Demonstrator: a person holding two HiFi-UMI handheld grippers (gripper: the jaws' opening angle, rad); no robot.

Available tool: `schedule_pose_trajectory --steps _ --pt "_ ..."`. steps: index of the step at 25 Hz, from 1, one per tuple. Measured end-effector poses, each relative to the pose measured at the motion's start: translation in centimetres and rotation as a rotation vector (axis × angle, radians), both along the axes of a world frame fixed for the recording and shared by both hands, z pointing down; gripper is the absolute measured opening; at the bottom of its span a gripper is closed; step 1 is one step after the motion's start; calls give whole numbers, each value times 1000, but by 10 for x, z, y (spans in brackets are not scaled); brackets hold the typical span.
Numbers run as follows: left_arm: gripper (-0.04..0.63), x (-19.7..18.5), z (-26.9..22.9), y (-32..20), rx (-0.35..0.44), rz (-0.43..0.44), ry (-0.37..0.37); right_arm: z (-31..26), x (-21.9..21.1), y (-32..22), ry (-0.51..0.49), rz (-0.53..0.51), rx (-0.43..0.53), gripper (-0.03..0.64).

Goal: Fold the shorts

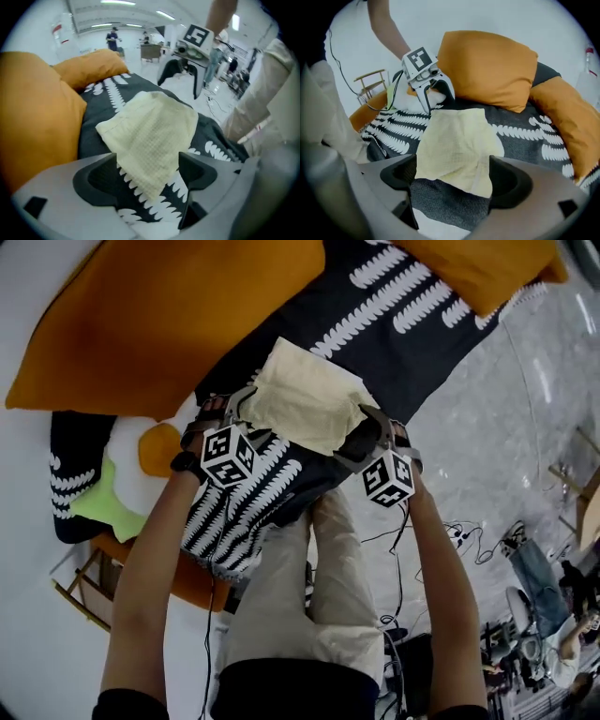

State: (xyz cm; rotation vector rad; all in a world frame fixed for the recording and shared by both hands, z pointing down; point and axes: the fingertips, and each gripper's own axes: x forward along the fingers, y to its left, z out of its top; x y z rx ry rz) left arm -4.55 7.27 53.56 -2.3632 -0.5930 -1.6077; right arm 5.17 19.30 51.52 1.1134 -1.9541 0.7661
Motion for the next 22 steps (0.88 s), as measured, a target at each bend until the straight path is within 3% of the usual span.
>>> schedule_pose_trajectory --steps 3,6,8,11,13,16,18,20,22 --pt "396 -20 -26 1 -89 -339 -11 -32 4 12 2 67 -4 493" --pt "396 -19 -44 11 -201 -658 9 -51 20 4 74 -42 7 451" --pt "396 -20 -45 29 -250 -763 41 -49 13 -9 91 -179 23 449" --pt "397 -19 -38 74 -386 -878 11 -43 -7 -30 21 -356 50 408" --pt "400 -12 -33 78 -397 -907 2 -33 -12 -51 34 -571 51 412" --pt "430 -6 -20 61 -299 -842 -32 -8 -10 -87 143 -977 56 536" --pt "460 11 -3 69 -265 -786 -83 11 9 -96 203 -1178 26 600" --pt "479 31 23 78 -207 -745 -127 33 35 -99 244 -1293 -10 600" --pt "486 32 49 79 -137 -738 -165 51 43 -99 247 -1326 -36 600"
